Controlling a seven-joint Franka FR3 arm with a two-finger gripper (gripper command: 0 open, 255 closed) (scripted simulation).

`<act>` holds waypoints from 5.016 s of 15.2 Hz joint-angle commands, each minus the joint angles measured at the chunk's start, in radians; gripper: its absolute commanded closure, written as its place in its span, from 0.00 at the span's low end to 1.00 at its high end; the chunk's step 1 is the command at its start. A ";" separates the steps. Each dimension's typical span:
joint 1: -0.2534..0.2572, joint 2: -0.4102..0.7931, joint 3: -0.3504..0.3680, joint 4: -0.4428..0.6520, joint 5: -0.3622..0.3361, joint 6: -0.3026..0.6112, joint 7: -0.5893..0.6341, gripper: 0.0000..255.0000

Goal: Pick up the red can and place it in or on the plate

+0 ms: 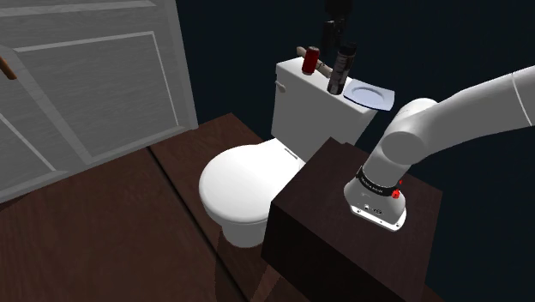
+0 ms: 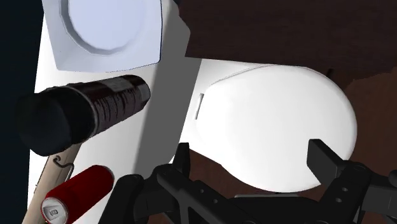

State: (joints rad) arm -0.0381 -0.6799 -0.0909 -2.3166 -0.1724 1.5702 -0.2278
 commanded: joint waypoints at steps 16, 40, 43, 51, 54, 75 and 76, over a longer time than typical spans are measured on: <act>-0.041 0.509 -0.328 0.275 0.064 0.306 -0.396 0.00; -0.107 0.857 -0.403 0.464 0.276 0.432 -0.631 1.00; -0.107 0.857 -0.403 0.464 0.276 0.432 -0.631 1.00; -0.106 0.849 -0.404 0.482 0.271 0.407 -0.627 1.00; -0.106 0.839 -0.405 0.511 0.264 0.369 -0.623 1.00; -0.116 0.547 -0.427 0.395 0.115 0.231 -0.609 1.00; -0.122 0.510 -0.428 0.362 0.096 0.230 -0.609 1.00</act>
State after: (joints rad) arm -0.1542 -0.1304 -0.5171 -1.9234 -0.0556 1.8037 -0.8355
